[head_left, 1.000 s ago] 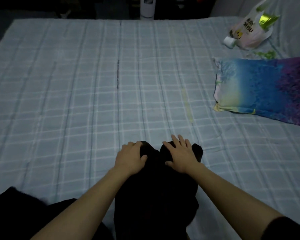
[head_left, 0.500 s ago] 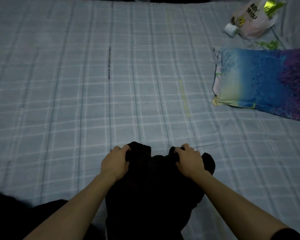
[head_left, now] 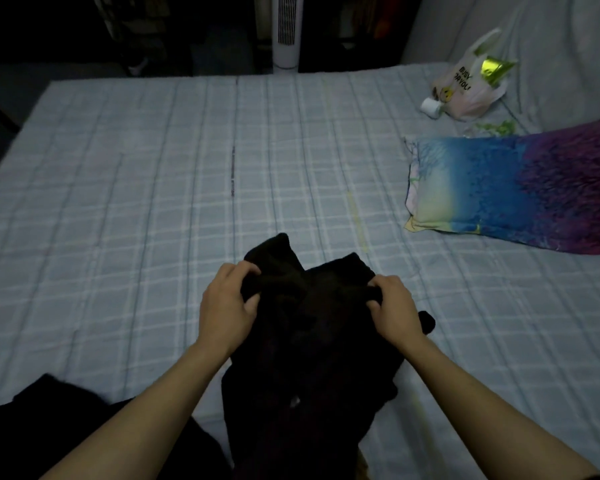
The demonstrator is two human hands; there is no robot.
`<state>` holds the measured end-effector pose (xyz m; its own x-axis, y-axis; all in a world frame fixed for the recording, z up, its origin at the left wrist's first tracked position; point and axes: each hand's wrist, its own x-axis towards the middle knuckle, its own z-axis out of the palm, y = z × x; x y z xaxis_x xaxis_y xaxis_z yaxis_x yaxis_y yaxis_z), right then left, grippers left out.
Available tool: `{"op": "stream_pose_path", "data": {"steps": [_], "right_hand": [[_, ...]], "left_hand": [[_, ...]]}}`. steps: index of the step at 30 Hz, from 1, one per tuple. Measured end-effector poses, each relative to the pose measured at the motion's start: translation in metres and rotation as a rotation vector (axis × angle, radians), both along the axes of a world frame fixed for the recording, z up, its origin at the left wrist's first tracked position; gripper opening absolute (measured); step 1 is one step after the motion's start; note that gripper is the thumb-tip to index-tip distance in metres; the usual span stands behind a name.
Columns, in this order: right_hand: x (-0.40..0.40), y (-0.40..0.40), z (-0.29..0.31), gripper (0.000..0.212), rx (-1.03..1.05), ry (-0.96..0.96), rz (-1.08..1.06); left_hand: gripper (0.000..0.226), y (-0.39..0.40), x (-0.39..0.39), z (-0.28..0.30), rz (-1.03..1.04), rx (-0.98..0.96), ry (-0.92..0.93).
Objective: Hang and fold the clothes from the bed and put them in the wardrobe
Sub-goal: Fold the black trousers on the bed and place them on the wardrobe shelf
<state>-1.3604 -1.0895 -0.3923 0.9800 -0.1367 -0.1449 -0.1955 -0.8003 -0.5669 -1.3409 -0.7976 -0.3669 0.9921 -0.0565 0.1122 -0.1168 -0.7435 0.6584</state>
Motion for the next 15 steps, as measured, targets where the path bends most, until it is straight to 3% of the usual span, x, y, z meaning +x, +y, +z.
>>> {"op": "stream_pose_path", "data": {"steps": [10, 15], "right_hand": [[-0.002, 0.017, 0.179, 0.045, 0.288, -0.561, -0.133], [-0.035, 0.022, 0.26, 0.048, 0.398, -0.491, 0.013]], "left_hand": [[0.036, 0.027, -0.016, 0.215, 0.122, -0.177, -0.417], [0.033, 0.038, -0.072, 0.266, 0.121, -0.271, -0.431]]}}
